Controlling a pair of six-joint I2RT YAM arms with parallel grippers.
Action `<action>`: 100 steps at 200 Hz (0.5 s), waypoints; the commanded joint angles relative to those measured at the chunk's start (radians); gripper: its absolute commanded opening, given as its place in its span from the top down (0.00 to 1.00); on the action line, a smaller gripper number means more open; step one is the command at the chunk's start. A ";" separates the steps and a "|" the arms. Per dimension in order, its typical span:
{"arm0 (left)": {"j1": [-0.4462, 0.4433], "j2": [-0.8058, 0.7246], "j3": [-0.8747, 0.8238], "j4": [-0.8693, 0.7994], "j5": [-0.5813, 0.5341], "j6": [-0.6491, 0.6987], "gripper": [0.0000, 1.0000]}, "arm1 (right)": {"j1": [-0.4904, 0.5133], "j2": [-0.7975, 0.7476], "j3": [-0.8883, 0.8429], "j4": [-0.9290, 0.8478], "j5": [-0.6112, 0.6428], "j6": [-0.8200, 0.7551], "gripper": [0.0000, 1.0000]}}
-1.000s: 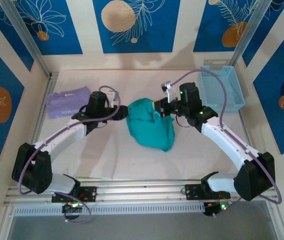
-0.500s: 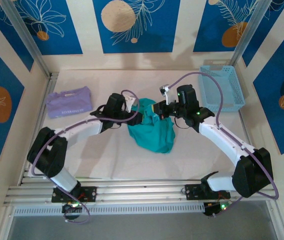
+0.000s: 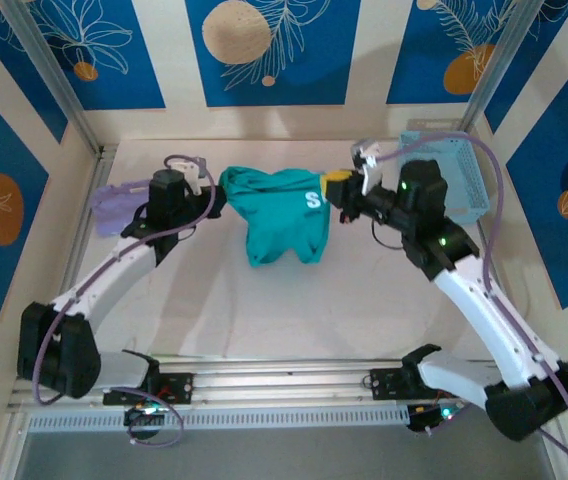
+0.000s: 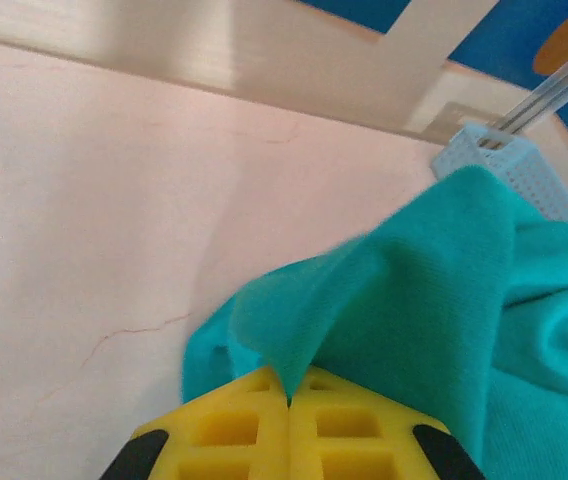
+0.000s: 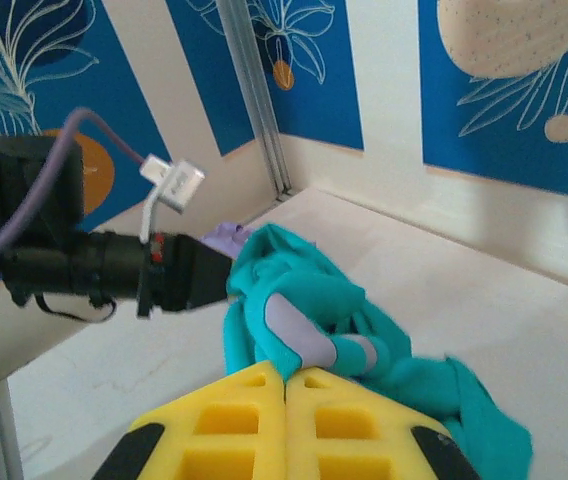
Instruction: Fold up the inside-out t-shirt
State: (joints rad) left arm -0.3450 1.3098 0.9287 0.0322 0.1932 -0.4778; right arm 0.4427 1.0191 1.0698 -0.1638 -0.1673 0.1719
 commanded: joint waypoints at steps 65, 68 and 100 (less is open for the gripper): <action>-0.134 -0.034 -0.279 -0.164 -0.066 0.060 0.58 | 0.086 -0.031 -0.546 -0.034 0.072 0.229 1.00; -0.150 -0.037 -0.272 -0.171 -0.080 0.065 0.55 | 0.090 -0.032 -0.551 -0.036 0.072 0.232 1.00; -0.258 -0.005 -0.173 -0.241 -0.236 0.134 0.40 | 0.132 -0.026 -0.568 -0.056 0.094 0.255 1.00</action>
State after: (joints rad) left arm -0.5476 1.2915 0.6643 -0.1474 0.0883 -0.4194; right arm 0.5537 1.0065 0.5098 -0.2104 -0.0944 0.3786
